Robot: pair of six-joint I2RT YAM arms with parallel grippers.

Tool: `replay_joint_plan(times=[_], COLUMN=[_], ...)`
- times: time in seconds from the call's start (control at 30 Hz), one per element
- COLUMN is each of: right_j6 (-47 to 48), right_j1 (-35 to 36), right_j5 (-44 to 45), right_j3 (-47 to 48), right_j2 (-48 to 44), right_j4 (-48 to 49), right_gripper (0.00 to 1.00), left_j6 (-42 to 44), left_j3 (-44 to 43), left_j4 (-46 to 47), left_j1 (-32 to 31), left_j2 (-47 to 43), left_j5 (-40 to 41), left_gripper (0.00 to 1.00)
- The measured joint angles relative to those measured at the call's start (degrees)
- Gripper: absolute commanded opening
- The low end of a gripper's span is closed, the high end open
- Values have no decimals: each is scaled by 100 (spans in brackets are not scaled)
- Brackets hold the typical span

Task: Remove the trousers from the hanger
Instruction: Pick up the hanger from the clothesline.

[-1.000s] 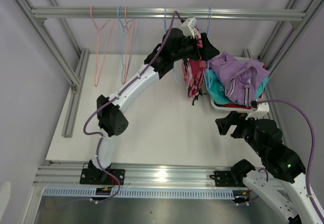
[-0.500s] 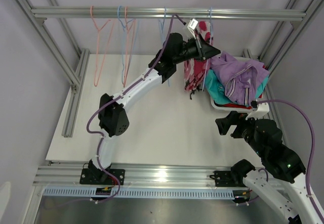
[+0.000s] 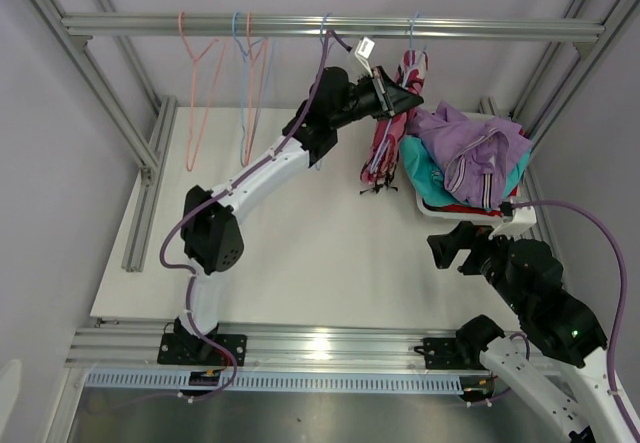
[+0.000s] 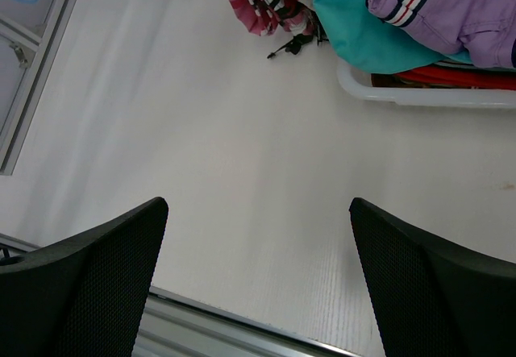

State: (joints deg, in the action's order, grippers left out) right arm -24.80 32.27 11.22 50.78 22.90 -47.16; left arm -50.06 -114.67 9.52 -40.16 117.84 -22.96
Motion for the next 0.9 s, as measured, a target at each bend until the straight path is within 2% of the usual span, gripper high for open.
replay_joint_plan(times=[0.37, 0.63, 0.9], right_j6=[-2, -2, -2], right_j1=[20, 52, 66], right_j5=[17, 22, 37], right_j3=[0, 0, 0], right_j2=[-122, -153, -166], right_j4=[2, 2, 2], right_gripper=[99, 99, 99], left_j6=[96, 636, 1078], left_j3=[-776, -1429, -977], left_j4=[-935, -1453, -1923], left_j1=[-96, -133, -168], left_j2=[-2, -46, -719], left_j5=[199, 332, 479], left_gripper=[0, 0, 0])
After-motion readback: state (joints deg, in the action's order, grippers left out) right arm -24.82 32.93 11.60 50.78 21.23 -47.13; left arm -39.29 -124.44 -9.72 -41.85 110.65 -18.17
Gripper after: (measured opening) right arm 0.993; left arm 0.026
